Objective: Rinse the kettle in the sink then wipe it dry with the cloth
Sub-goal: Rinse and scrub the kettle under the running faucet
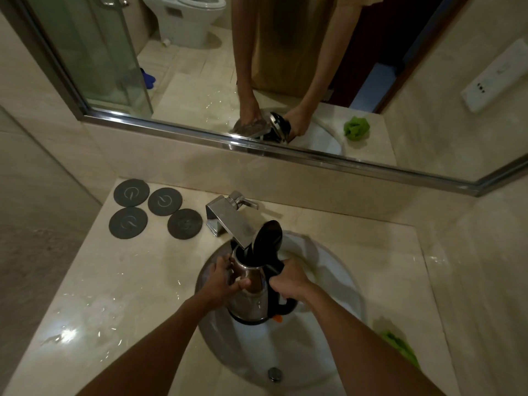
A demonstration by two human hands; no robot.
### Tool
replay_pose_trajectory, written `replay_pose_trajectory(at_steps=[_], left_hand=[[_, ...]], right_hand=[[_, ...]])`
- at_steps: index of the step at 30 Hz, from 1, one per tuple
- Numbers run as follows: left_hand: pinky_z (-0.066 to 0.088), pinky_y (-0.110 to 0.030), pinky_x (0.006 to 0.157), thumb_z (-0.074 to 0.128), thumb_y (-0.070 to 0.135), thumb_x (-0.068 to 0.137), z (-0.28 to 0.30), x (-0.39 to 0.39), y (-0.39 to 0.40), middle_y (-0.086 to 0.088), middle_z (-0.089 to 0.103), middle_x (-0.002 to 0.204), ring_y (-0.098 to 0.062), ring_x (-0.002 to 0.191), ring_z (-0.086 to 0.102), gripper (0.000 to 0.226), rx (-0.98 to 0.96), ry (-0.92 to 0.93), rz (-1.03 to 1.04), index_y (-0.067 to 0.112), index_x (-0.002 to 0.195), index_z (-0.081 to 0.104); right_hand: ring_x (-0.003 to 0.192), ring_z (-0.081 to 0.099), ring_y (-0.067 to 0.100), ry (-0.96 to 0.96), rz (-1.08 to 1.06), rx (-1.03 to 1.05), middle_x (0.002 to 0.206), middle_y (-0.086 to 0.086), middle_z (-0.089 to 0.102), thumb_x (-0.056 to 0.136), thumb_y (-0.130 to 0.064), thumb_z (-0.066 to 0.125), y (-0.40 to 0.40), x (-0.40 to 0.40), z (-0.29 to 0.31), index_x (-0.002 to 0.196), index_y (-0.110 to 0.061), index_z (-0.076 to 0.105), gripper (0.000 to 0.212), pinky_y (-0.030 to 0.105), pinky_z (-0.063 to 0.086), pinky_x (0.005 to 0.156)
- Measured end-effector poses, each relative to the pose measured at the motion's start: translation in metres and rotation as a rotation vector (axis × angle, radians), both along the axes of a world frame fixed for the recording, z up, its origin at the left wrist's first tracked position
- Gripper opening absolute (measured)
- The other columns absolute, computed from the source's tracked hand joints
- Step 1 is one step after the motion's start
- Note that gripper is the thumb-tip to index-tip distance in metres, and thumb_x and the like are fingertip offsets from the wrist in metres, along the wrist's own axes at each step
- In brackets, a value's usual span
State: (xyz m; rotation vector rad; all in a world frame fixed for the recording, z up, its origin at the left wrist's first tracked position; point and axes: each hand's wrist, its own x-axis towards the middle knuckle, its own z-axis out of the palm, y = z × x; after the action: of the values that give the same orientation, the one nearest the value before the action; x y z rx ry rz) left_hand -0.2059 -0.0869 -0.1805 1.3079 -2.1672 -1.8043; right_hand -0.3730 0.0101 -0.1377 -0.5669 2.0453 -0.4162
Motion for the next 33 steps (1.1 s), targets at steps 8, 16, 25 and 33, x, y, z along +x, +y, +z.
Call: replay_pose_trajectory(at_steps=[8,16,25,33], left_hand=[[0.03,-0.009,0.082,0.075,0.024,0.079,-0.0018,0.0001,0.0013,-0.013,0.033,0.141,-0.008,0.114,0.032,0.075,-0.01,-0.019,-0.005,0.011,0.137,0.03],[0.03,-0.017,0.089,0.077,0.024,0.077,-0.0023,-0.0012,0.0016,-0.015,0.03,0.144,-0.022,0.127,0.038,0.081,0.025,-0.026,0.021,0.01,0.139,0.026],[0.027,-0.026,0.094,0.077,0.027,0.076,-0.0028,0.0008,0.0028,-0.015,0.032,0.141,-0.027,0.13,0.037,0.08,0.015,-0.007,0.021,0.013,0.138,0.028],[0.028,-0.024,0.09,0.076,0.028,0.077,-0.0058,0.0011,0.0037,-0.015,0.031,0.144,-0.026,0.131,0.034,0.08,0.025,-0.024,0.02,0.015,0.139,0.027]], right_hand=[[0.063,0.066,0.026,-0.015,0.007,0.005,0.075,0.01,0.064,0.071,-0.012,0.062,0.0014,-0.0015,-0.0023,0.087,-0.011,0.061,0.016,0.031,0.053,0.054],[0.062,0.062,0.023,0.011,-0.016,-0.014,0.069,0.006,0.061,0.073,-0.008,0.061,0.0018,-0.0006,-0.004,0.074,-0.018,0.057,0.011,0.029,0.048,0.053],[0.066,0.065,0.023,0.008,-0.014,-0.007,0.075,0.008,0.065,0.071,-0.015,0.065,0.004,-0.0003,-0.0084,0.078,-0.015,0.061,0.008,0.028,0.049,0.053],[0.069,0.064,0.02,-0.007,-0.011,-0.021,0.077,0.004,0.064,0.075,-0.015,0.067,0.005,0.0007,-0.0056,0.077,-0.022,0.059,0.011,0.027,0.046,0.055]])
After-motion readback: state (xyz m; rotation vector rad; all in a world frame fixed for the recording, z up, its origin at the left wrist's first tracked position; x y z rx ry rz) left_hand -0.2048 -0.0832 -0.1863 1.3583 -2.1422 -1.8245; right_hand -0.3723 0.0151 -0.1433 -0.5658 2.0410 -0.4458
